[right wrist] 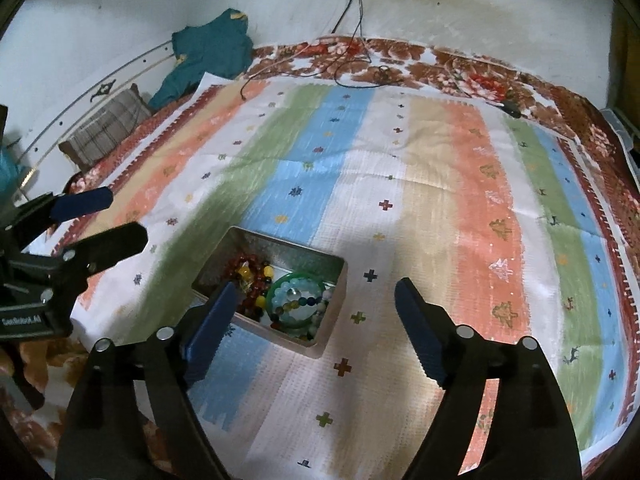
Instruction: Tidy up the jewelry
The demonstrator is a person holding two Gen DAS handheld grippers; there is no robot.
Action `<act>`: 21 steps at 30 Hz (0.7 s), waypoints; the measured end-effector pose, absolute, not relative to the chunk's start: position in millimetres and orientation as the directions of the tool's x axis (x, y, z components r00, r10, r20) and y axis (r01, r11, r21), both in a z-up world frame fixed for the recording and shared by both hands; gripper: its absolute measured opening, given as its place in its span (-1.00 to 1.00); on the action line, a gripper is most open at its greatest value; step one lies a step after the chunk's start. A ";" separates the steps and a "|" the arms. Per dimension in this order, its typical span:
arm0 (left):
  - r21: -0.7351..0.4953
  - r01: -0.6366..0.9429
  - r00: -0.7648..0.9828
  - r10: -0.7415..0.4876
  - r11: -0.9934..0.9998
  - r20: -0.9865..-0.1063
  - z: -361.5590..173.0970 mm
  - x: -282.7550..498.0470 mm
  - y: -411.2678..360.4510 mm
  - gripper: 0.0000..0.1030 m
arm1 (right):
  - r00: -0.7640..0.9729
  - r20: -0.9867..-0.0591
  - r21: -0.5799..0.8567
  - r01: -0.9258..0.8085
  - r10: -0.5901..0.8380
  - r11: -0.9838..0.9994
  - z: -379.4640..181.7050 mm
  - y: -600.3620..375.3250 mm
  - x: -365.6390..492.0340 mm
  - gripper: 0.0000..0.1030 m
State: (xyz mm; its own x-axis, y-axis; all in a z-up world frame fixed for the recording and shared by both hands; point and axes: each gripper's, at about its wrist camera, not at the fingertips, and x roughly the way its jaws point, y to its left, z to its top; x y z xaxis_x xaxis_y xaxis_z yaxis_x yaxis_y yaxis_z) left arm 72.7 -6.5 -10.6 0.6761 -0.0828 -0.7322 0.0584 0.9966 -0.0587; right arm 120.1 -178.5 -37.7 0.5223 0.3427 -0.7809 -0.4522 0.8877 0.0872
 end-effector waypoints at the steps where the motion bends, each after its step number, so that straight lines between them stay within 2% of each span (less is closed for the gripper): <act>1: -0.057 0.058 0.678 -0.082 0.997 -0.730 -10.7 71.3 -7.1 0.74 | 0.523 -0.780 0.088 -0.452 0.344 0.888 -37.4 -179.3 119.4 0.65; 9: -0.038 0.064 0.686 -0.072 0.997 -0.724 -11.5 60.6 -10.5 0.85 | 0.541 -0.759 0.087 -0.468 0.363 0.879 -32.6 -186.9 106.4 0.85; 21: -0.003 0.074 0.702 -0.054 0.997 -0.710 -9.7 49.7 -17.1 0.89 | 0.561 -0.733 0.079 -0.492 0.385 0.867 -26.4 -191.0 91.1 0.88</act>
